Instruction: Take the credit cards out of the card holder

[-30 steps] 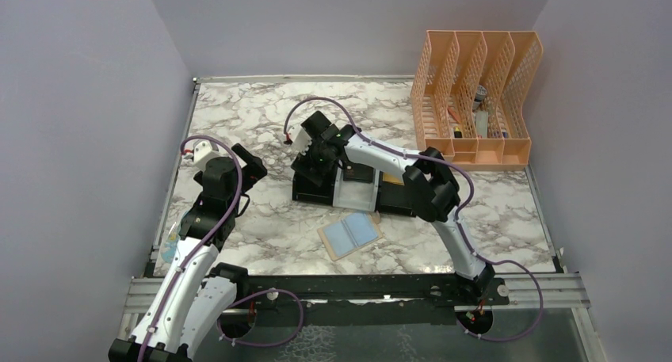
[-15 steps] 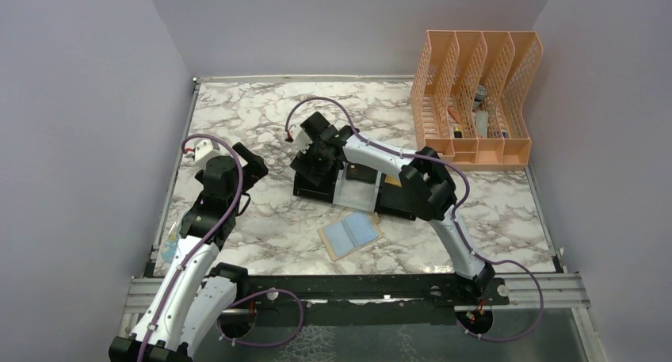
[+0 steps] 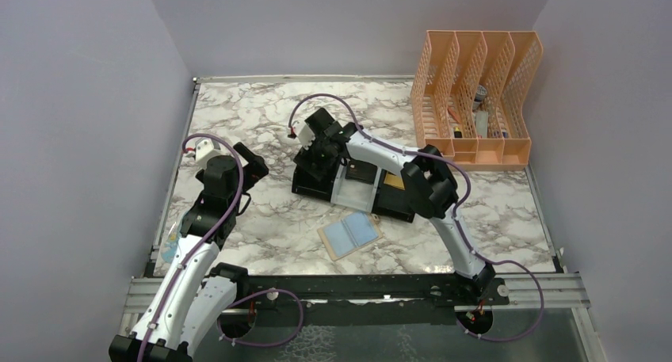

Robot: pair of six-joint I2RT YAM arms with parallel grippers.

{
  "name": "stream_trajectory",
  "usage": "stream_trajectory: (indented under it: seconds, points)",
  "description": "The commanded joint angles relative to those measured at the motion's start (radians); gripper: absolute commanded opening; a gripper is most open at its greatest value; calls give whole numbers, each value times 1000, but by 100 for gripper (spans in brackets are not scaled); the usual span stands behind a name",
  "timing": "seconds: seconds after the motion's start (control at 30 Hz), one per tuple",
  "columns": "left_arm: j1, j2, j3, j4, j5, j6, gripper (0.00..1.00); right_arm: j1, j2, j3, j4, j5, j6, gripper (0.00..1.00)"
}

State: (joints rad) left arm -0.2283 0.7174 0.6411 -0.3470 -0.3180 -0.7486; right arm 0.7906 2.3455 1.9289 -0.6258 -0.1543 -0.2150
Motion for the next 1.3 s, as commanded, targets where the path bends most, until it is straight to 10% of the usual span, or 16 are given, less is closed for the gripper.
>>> stream_trajectory:
  seconds: [0.0, 0.47, 0.93, 1.27]
  points:
    - [6, 1, 18, 25, 26, 11, 94, -7, 84, -29, -117, -60, 27, 79]
    - [6, 6, 14, 29, 28, 9, 94, -5, 86, -29, -140, -109, -14, 59]
    - [6, 18, 14, 42, 29, 13, 94, 8, 109, -17, -151, -49, -50, 79]
    - [6, 23, 15, 43, 25, 17, 94, 19, 123, -93, -82, 38, -20, 61]
